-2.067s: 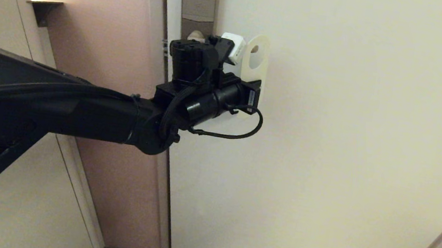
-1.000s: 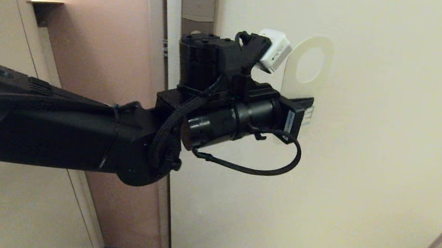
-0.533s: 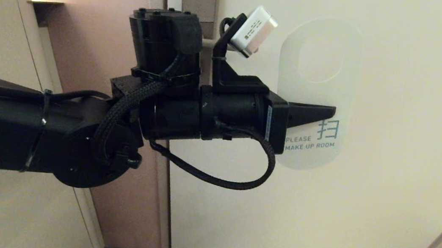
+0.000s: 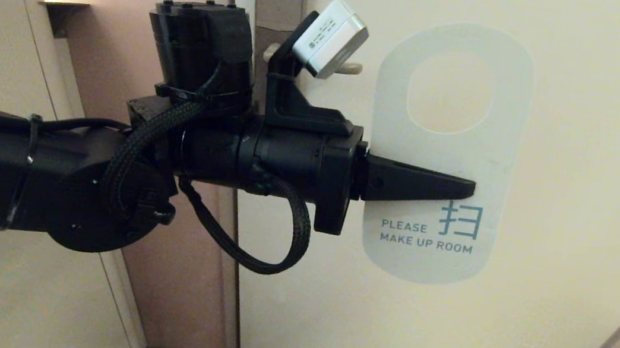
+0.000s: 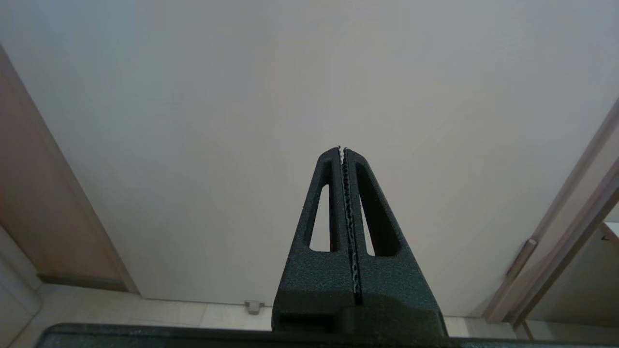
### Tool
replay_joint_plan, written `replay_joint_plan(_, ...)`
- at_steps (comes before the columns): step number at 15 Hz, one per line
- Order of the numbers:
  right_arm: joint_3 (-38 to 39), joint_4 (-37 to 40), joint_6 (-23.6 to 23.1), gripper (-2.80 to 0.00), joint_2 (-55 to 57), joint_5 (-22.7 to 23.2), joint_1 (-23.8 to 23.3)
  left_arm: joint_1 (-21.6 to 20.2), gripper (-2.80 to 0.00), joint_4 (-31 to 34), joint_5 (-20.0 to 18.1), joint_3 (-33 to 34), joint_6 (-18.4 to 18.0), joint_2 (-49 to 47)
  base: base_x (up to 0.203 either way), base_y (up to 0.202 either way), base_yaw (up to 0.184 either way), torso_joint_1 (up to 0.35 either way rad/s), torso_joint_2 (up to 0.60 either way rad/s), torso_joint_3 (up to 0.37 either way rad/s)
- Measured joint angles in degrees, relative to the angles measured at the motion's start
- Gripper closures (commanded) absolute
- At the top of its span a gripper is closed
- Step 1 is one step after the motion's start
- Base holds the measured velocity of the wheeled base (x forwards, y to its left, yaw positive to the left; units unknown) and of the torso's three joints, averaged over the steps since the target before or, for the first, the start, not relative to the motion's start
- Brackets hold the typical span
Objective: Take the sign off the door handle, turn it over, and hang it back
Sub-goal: Hand it to the other hand
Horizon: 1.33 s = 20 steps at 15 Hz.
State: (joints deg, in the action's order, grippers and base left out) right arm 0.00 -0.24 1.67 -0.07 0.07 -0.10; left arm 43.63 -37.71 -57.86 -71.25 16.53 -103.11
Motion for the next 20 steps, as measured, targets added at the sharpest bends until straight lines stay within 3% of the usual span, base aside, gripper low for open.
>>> replay_joint_plan(6,0.00,0.11,-1.83,0.00,0.00,0.30,0.00,0.00,0.00,-0.62,0.01,2.87,-0.28,-0.04,0.000,0.000,0.000,0.000,0.00,0.000)
replay_joint_plan(10,-1.39,0.53,-1.43,0.00,0.02,0.97,0.00,-0.09,0.00,-5.60,-0.02,6.49,0.14,0.18,0.000,0.000,0.000,0.000,0.00,0.000)
replay_joint_plan(14,-8.56,7.50,-1.29,0.00,1.60,3.76,0.00,-0.24,0.00,-6.10,0.00,6.75,0.17,-0.11,0.000,0.000,0.000,0.000,0.00,0.000)
replay_joint_plan(17,-14.33,8.07,0.58,0.00,8.89,4.55,0.39,-1.16,0.00,-7.06,-0.07,6.64,0.35,-0.39,0.000,0.000,0.000,0.000,0.00,0.000)
replay_joint_plan(20,-21.71,7.29,2.76,0.00,19.75,5.20,0.87,-2.20,0.00,-10.41,-0.11,6.01,3.81,-0.83,0.000,0.000,0.000,0.000,0.00,0.000)
